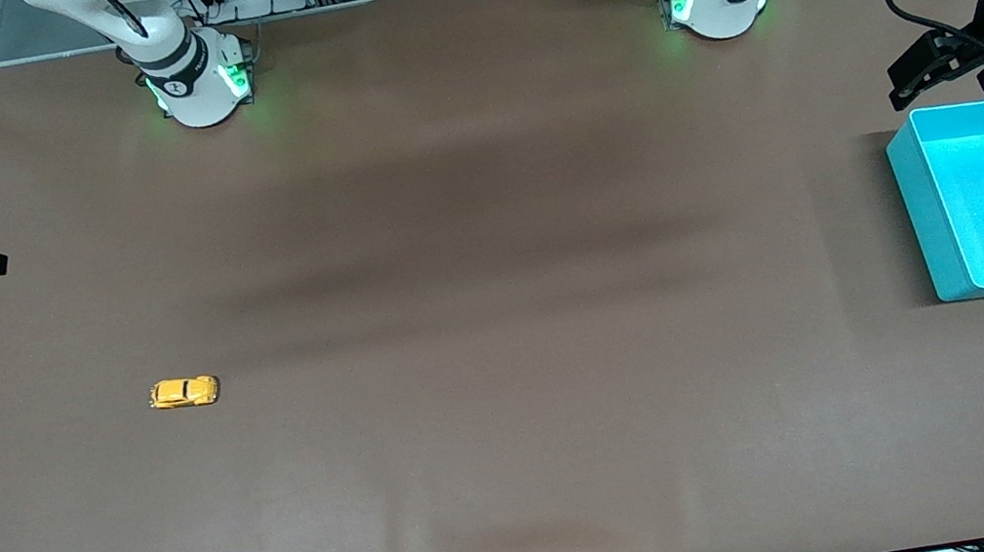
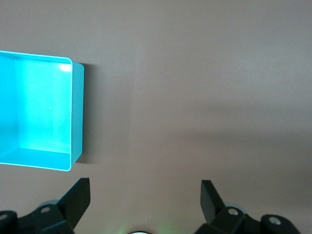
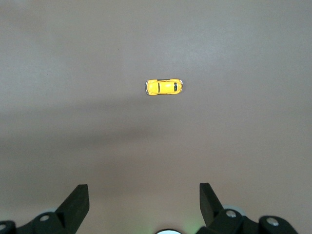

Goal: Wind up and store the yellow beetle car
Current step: 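Move the right gripper toward the yellow beetle car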

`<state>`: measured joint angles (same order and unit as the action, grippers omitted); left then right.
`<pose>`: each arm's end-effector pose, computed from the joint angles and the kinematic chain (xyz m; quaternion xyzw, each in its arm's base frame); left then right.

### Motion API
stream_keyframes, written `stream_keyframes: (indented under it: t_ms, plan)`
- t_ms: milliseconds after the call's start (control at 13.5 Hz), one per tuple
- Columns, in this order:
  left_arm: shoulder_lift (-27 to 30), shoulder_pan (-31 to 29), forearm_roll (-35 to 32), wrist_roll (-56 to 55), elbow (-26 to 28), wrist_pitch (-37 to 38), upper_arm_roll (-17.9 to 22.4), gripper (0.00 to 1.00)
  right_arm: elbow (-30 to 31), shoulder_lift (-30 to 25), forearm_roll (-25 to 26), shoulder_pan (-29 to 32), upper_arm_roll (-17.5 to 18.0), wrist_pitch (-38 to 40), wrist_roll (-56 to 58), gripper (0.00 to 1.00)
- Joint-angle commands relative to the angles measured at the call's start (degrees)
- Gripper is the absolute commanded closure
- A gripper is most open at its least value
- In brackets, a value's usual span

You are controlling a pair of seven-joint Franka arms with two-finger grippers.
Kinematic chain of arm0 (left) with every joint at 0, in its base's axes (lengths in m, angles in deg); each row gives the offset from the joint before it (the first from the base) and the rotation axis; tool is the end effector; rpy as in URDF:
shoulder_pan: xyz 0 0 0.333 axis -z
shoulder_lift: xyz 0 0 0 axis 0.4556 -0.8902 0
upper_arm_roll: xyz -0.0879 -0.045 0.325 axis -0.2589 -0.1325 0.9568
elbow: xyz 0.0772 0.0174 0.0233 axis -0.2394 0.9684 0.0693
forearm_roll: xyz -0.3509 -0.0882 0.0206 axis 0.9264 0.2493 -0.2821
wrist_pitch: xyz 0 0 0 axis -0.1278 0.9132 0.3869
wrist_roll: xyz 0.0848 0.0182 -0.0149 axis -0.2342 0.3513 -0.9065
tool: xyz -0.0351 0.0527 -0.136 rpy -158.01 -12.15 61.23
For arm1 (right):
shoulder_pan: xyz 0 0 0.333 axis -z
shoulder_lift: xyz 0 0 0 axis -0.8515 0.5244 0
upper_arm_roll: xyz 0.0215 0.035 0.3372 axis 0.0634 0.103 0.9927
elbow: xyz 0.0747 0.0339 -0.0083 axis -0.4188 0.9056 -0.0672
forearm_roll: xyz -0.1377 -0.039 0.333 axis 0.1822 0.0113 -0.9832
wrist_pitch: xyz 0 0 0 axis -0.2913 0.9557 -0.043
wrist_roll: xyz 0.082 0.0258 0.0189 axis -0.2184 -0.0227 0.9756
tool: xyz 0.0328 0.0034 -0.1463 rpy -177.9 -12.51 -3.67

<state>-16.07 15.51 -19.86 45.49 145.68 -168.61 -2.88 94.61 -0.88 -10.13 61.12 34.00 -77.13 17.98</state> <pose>0.5081 -0.0458 0.6172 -0.9995 -0.0257 0.0159 0.0059 0.5348 -0.0174 0.6165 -0.9977 0.0426 0.0502 0.0188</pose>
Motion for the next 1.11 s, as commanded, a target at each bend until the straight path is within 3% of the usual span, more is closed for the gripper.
stream_keyframes:
  t_ms: [0, 1039]
  plan:
    - [-0.5, 0.1, -1.1, -1.0, -1.5, 0.6, -0.3, 0.00, 0.2, -1.1, -1.0, 0.8, 0.4, 0.3, 0.0, 0.00]
    - [-0.5, -0.6, -0.7, -1.3, -1.1, 0.1, -0.3, 0.00, 3.1, 0.6, -0.7, 0.7, 0.4, -5.4, 0.5, 0.00]
